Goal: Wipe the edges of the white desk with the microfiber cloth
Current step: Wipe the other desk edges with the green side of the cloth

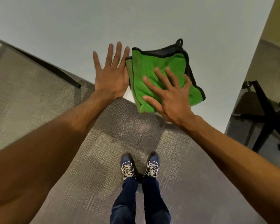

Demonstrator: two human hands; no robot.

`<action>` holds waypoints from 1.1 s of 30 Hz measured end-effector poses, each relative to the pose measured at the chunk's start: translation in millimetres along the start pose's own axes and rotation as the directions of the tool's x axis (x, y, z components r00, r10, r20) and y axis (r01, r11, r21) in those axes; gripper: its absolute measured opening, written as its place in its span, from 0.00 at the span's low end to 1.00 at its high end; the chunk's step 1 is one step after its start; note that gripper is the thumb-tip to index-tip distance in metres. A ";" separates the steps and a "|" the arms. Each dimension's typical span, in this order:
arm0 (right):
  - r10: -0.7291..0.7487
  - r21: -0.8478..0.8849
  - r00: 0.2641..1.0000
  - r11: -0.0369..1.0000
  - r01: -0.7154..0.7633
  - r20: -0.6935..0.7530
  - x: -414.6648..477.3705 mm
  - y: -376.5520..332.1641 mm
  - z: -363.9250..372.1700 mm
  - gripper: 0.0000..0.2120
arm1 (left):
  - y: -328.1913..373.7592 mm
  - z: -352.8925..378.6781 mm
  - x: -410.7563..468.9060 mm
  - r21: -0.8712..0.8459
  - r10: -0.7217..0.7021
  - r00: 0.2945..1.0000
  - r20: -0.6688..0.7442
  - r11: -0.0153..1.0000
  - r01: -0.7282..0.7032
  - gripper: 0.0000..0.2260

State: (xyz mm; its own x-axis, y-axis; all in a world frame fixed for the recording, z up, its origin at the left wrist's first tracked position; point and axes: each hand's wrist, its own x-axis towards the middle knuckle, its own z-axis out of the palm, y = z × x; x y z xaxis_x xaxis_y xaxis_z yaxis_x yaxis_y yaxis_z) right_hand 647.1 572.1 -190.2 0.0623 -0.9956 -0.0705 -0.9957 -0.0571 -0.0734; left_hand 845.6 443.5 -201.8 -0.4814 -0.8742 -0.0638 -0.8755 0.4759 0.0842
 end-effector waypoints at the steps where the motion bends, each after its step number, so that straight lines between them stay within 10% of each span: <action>1: -0.008 -0.001 1.000 1.000 0.008 -0.004 3.2 1.4 -0.3 0.28 | -0.2 0.0 -0.5 -0.005 0.003 1.000 -0.001 1.000 -0.003 0.27; 14: 0.288 0.184 0.956 0.944 -0.273 -0.058 70.2 33.1 -17.9 0.24 | 0.4 2.9 0.5 -0.033 -0.001 1.000 -0.025 0.999 0.000 0.27; 23: -0.042 0.115 0.995 0.992 0.052 -0.086 -30.0 13.5 -8.1 0.25 | -3.2 3.0 -0.9 -0.016 0.024 0.999 -0.021 1.000 -0.025 0.27; 33: 0.561 0.270 0.825 0.806 -0.526 -0.067 58.5 54.0 -25.6 0.24 | 0.4 2.5 -0.3 -0.041 0.009 1.000 -0.025 0.999 -0.010 0.26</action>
State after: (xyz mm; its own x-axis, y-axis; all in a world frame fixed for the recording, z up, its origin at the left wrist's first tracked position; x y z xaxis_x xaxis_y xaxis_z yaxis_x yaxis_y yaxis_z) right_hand 595.2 508.8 -172.8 -0.5120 -0.8584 -0.0327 -0.8167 0.4983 -0.2911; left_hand 845.3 444.2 -204.2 -0.4879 -0.8721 -0.0382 -0.8681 0.4802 0.1254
